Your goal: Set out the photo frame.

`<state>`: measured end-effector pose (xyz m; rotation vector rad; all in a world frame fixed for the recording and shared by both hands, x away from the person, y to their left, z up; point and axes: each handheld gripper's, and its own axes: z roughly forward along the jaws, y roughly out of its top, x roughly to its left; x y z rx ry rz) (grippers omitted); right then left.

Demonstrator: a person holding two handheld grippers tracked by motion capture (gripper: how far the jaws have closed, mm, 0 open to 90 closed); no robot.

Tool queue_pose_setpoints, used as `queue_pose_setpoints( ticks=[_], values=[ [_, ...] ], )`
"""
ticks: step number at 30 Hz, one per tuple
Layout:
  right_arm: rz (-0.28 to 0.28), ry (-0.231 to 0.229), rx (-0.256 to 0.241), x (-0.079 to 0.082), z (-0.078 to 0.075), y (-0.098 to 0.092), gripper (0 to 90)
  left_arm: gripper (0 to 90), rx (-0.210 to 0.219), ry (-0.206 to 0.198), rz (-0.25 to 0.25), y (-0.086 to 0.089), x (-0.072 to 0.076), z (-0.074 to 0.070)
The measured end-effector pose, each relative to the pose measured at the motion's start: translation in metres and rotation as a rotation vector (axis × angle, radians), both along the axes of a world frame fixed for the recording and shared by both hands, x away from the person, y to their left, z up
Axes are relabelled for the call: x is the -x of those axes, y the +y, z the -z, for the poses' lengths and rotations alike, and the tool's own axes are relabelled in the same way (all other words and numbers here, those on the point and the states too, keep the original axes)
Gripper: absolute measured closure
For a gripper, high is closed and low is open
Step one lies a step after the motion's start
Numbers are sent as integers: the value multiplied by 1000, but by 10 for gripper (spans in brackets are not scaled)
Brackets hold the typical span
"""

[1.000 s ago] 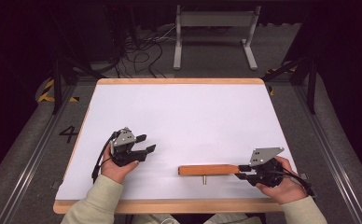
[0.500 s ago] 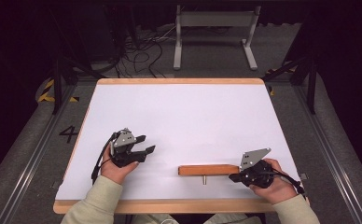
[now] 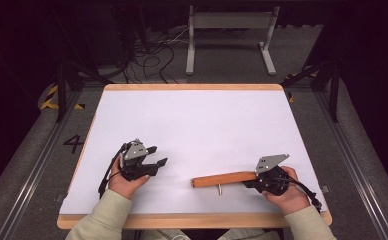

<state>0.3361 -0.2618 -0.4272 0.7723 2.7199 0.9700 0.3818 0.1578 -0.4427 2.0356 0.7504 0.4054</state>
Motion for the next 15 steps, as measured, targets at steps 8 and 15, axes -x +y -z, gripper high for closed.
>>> queue_pose_setpoints(
  ticks=[8, 15],
  values=[
    [50, -5, -9, -15, 0, 3, 900, 411, -11, -5, -14, 8, 6, 2],
    [98, -7, -24, -32, 0, 11, 900, 411, -16, -4, -36, 17, 12, 4]
  ],
)
